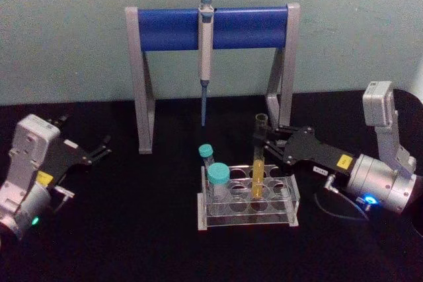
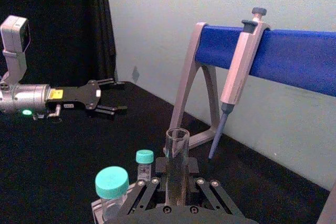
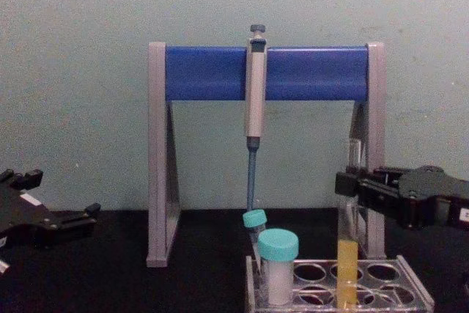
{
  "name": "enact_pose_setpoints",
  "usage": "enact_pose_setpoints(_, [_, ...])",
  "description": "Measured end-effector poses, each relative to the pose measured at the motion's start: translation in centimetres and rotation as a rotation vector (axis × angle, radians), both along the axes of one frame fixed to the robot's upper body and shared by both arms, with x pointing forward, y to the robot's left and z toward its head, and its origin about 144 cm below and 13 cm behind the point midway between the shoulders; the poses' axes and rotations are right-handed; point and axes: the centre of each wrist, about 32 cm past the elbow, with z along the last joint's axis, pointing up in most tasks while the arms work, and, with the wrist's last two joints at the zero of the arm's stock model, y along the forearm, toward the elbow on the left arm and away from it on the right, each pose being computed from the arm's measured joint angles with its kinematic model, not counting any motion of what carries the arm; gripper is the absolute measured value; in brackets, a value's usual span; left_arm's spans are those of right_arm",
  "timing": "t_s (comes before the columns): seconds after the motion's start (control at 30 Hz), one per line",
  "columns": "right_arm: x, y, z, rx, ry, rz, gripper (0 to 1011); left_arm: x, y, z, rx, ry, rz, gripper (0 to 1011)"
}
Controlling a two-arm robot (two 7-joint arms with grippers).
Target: Pick up the test tube from the test tube rack, shake it, then place it back into the test tube rack.
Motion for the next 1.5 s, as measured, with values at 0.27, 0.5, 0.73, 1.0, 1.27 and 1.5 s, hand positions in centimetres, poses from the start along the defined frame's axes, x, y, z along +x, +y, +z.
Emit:
enact_pose_setpoints(0.27, [0.02,-0.01,-0.09,-0.013,0.012,0.004,233,0.0,0.0,0.0,0.0,0.0,0.0,1001])
enact_pose_setpoints(0.5, [0.06,-0.01,-0.11,-0.02,0.017,0.005,233,0.0,0.0,0.0,0.0,0.0,0.0,1001])
enact_pose_setpoints(0.73, [0.06,-0.03,-0.08,-0.027,0.017,-0.003,233,0.0,0.0,0.0,0.0,0.0,0.0,1001])
enact_pose_setpoints(1.0, [0.04,-0.01,-0.08,-0.026,0.018,-0.003,232,0.0,0.0,0.0,0.0,0.0,0.0,1001])
enact_pose_setpoints(1.27, [0.04,-0.02,-0.07,-0.024,0.017,-0.003,233,0.0,0.0,0.0,0.0,0.0,0.0,1001])
enact_pose_setpoints(1.5, [0.04,-0.02,-0.07,-0.023,0.017,-0.002,363,0.0,0.0,0.0,0.0,0.0,0.0,1001])
